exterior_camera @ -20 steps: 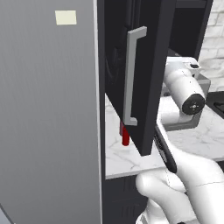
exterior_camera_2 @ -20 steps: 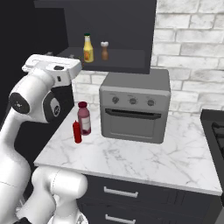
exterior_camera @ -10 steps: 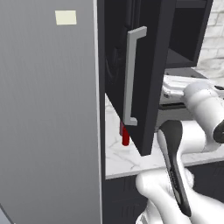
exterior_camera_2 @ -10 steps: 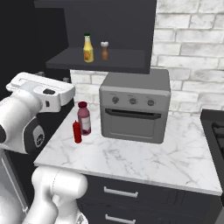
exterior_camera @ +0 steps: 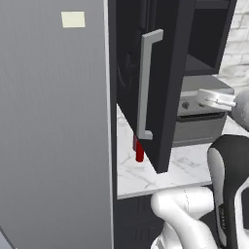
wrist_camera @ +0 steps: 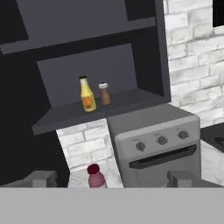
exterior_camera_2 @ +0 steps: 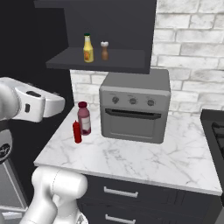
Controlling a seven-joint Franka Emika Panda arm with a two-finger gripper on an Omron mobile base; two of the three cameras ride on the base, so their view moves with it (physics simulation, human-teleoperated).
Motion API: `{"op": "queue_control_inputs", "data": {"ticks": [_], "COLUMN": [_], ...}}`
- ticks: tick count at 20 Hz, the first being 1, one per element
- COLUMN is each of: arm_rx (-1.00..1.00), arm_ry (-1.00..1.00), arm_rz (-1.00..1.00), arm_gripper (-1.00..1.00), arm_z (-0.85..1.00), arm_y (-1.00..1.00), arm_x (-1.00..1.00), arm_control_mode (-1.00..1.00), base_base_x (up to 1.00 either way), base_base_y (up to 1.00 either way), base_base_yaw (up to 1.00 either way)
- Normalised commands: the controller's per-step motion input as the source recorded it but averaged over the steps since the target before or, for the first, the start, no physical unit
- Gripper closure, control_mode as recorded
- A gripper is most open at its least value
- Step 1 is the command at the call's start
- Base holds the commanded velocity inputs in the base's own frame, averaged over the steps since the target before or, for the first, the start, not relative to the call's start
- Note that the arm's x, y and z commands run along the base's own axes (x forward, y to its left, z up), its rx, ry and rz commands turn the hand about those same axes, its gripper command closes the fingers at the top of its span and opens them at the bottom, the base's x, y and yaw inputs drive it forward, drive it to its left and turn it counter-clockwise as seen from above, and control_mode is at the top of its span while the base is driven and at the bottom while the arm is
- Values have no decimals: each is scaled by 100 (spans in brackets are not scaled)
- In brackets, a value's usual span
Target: There are various items on the counter. Only move the condiments/shakers into the cabinet.
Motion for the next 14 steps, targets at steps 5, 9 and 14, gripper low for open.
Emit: {"op": "queue_control_inputs", "data": {"ticks": [5,9,14], "arm_rx": [-5,-8,-3], "arm_ry": [35,70,59], "arm_rz": [0,5,15], "arm_gripper": [-100,-100,-100], "arm_z": [-49,-92,-100], "arm_y": [0,0,0], "arm_x": [6,13,4], "arm_control_mode": [-100,-100,-100], "base_base_x": [0,0,0], "base_base_y": [0,0,0], "base_base_yaw": [0,0,0]}}
